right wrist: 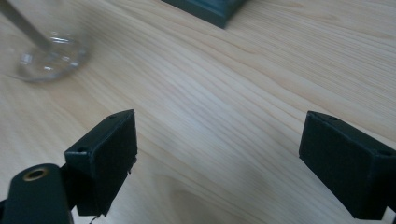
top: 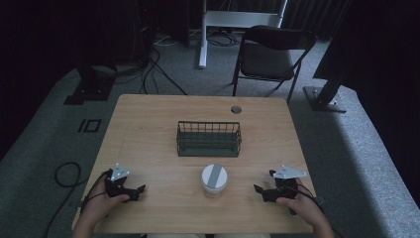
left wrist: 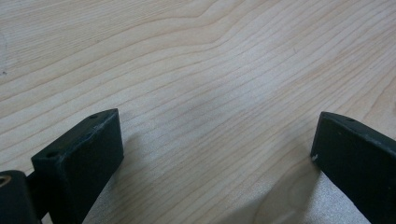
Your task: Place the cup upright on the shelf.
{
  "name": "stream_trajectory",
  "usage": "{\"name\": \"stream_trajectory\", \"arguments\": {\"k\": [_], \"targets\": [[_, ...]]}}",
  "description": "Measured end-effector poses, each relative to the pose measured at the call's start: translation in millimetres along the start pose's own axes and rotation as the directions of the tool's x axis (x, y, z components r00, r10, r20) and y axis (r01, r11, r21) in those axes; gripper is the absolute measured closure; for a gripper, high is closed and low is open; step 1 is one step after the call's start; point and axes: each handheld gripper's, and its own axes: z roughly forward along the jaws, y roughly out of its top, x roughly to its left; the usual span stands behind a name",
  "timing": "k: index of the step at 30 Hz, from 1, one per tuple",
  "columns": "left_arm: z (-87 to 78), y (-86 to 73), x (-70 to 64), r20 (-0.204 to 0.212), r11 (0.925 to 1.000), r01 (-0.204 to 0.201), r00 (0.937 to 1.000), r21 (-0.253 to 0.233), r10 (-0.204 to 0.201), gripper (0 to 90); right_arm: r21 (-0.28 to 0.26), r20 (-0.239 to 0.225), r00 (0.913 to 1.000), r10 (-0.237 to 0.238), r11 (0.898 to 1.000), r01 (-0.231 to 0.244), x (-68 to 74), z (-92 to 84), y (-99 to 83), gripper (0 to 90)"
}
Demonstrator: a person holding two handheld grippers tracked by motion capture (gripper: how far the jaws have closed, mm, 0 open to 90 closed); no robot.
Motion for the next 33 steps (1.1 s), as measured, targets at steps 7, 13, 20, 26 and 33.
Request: {"name": "stream_trajectory", "arguments": {"k": [7, 13, 20, 26, 33], "targets": [[0.0, 0.0, 0.0, 0.0, 1.0, 0.0, 1.0, 0.0, 0.0, 2.8, -0.006, -0.056, 0.9977, -0.04, 0.999, 0.039, 13.7, 7.5, 6.8, 11.3], [0.0, 0.0, 0.0, 0.0, 1.0, 0.0, 1.0, 0.0, 0.0, 2.8, -0.031, -0.118, 0.9896, -0.083, 0.996, 0.08, 30.4, 17.2, 13.6, 11.4], [0.0, 0.0, 0.0, 0.0, 1.0, 0.0, 1.0, 0.0, 0.0, 2.8, -0.066, -0.194, 0.9721, -0.131, 0.991, 0.121, 50.2, 28.9, 19.9, 11.4], [0.0, 0.0, 0.0, 0.0, 1.0, 0.0, 1.0, 0.0, 0.0, 2.8, -0.112, -0.23, 0.9616, -0.15, 0.986, 0.127, 61.5, 34.4, 26.6, 11.4], [0.0, 0.0, 0.0, 0.0, 1.0, 0.0, 1.0, 0.0, 0.0, 2.8, -0.146, -0.265, 0.9455, -0.189, 0.977, 0.155, 72.0, 36.9, 31.8, 12.9]]}}
